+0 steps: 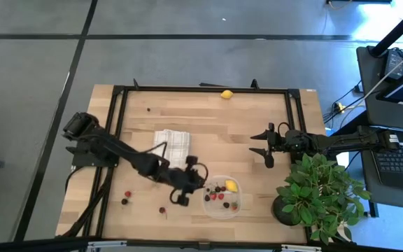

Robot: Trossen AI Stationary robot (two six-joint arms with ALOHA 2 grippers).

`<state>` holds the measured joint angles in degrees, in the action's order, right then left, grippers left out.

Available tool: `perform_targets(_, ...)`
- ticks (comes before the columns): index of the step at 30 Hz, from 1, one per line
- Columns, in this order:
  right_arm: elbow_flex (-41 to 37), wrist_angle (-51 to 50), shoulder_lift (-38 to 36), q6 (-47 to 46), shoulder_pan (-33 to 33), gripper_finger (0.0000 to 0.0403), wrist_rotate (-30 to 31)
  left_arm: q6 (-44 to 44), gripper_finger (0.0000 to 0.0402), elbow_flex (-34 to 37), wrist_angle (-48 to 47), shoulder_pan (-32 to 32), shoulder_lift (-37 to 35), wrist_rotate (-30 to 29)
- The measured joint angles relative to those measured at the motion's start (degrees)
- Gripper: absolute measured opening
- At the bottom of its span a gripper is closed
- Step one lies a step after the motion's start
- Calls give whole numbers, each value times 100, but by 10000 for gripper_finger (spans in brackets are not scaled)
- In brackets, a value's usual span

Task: Pick and placing Produce into tupperware
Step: Put the top red cherry into the transparent container

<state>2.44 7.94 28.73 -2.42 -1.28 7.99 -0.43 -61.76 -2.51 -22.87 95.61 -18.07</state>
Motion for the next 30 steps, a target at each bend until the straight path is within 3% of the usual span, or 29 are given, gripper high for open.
perform_targets(6, 0, -3, 1, -4, 0, 241, 0, 247, 97, -2, 901, 379, 230, 621)
perform_targets(12, 0, -32, 0, 7, 0, 241, 0, 874, 97, -2, 2037, 487, 904, 1328)
perform_targets(30, 0, -70, 0, -9, 0, 241, 0, 300, 98, -9, 2164, 522, 1720, 1331)
